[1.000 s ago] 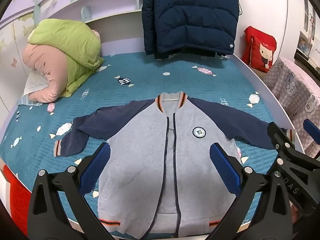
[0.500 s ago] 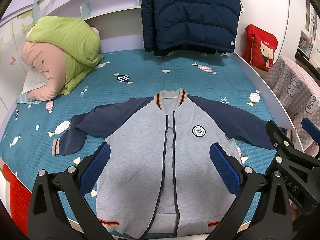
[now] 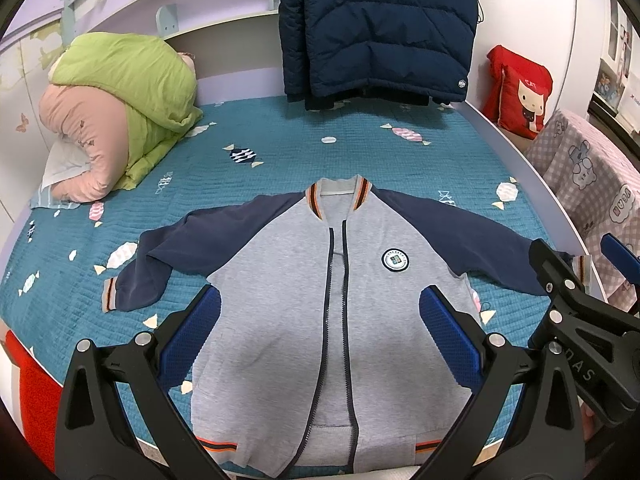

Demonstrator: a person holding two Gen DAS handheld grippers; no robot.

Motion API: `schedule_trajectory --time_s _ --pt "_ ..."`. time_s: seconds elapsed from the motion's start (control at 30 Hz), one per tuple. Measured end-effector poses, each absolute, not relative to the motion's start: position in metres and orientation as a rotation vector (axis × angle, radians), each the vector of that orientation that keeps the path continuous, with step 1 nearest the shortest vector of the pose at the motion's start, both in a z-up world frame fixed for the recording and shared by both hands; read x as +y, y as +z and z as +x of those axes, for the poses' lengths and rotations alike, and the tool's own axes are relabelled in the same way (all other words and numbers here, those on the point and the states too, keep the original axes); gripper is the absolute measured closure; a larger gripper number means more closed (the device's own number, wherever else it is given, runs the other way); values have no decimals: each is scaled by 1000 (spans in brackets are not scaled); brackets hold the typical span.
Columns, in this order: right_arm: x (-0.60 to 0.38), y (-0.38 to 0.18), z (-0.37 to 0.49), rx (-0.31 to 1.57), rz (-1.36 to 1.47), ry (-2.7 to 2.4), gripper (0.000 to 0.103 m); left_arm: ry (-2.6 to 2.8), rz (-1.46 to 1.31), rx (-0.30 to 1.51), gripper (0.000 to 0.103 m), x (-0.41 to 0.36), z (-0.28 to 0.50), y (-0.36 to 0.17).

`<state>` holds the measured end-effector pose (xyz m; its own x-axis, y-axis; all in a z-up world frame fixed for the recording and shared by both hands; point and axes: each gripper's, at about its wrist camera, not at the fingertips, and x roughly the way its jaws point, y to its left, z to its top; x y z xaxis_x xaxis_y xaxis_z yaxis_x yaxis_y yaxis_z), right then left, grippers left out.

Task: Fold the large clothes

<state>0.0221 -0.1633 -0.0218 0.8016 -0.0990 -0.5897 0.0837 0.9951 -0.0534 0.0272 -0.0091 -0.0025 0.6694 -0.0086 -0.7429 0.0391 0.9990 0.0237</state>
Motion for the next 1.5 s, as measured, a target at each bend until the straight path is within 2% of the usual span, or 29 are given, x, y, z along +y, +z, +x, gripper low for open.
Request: schedule_trajectory --time_s 1.5 --pt "-161 -26 23 644 -32 -101 7 -34 34 848 4 -8 23 -13"
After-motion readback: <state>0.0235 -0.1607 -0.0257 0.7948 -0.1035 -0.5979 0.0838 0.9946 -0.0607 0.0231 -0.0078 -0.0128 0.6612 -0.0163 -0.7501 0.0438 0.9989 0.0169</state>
